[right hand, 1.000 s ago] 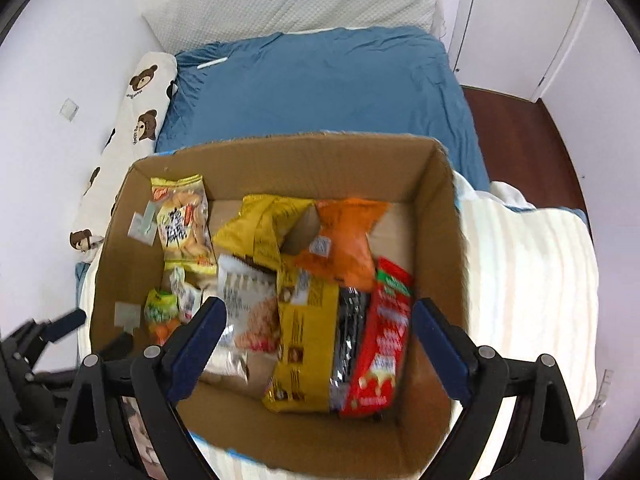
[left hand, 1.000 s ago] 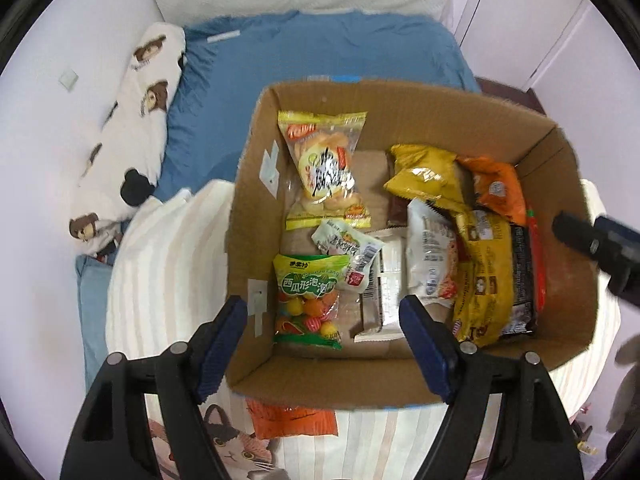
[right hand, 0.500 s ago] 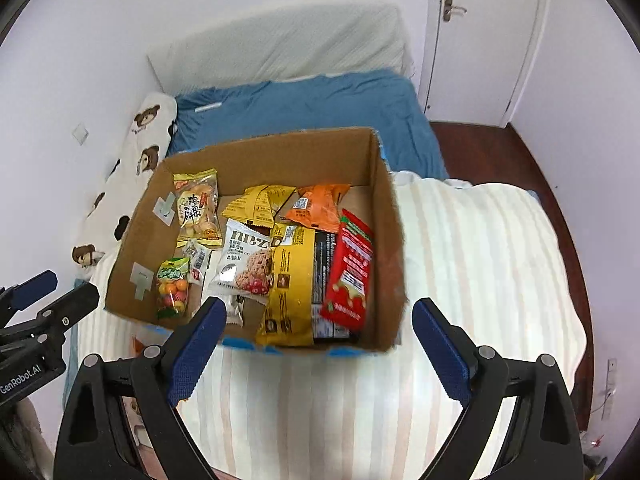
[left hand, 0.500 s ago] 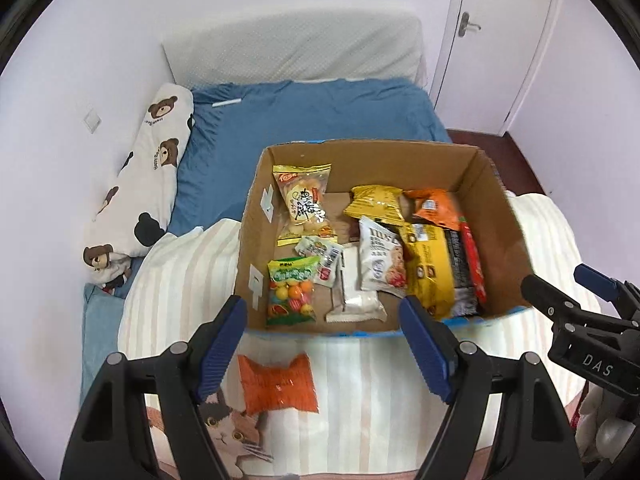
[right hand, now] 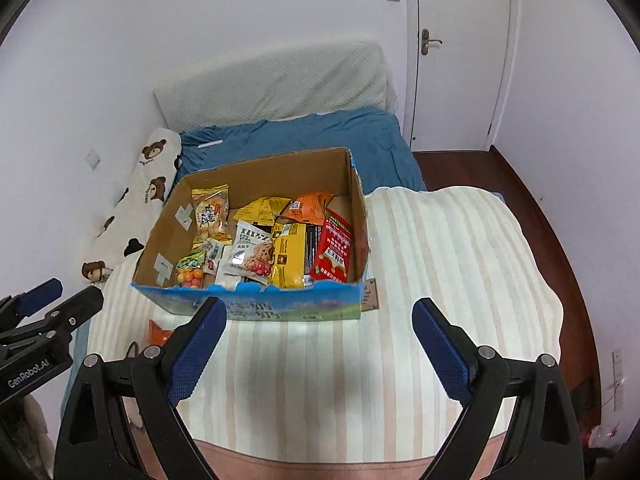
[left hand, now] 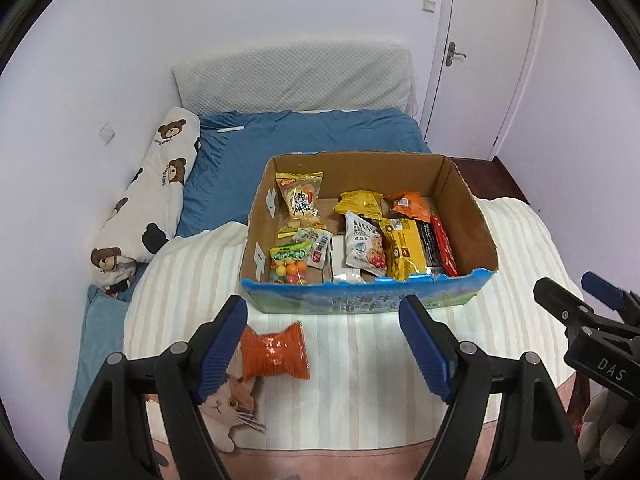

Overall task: Organize snacks
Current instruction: 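Move both grippers back toward the orange packet and red packet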

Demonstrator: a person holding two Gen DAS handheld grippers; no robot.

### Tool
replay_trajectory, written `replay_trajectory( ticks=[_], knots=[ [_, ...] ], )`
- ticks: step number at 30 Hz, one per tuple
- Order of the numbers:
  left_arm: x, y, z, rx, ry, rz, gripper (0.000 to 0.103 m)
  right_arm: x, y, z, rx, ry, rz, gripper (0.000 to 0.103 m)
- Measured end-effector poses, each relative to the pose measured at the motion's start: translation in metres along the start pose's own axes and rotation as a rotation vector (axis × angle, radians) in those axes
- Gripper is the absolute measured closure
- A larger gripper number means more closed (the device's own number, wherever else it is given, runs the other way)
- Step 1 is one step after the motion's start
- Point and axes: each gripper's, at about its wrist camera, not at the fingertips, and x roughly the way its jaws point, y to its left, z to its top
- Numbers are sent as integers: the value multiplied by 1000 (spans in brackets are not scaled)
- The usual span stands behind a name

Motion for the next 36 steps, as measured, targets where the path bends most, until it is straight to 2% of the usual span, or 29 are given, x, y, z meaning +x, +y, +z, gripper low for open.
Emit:
replay_trajectory(
  ticks=[1,3,4,6,7,11,16,21,24,26,29,34,36],
  knots=[
    [0,1,-2,-4,-4,-4,26,-1,0,-3,5,7,15,7],
    [0,6,-8,-28,-5,-42,3,-2,1,-7,15,22,44,4],
    [0,10,-11,-46,-4,-73,0,-1,3,-9,24,26,60,3],
    [3,25,-19,-91,-2,-121,0,2,9,-15,24,37,82,3],
    [4,31,-24,-107,-1,-112,0,6,12,-18,28,50,92,3],
    [11,73,-53,-178,14,-13,0,31,29,-37,79,137,187,3],
    [27,135,-97,-227,59,178,0,77,75,-64,60,239,229,3],
    [51,180,-129,-336,137,217,0,131,136,-78,-6,309,262,3],
    [62,197,-146,-376,167,241,0,155,185,-82,-188,323,249,3],
    [71,206,-154,-405,183,260,0,165,228,-88,-428,329,224,3],
    [84,214,-169,-461,208,271,0,176,278,-103,-783,310,135,3],
    [102,227,-195,-568,250,270,0,197,326,-133,-1277,295,34,3],
    [106,230,-204,-601,263,269,0,209,335,-140,-1378,302,13,3]
  ],
)
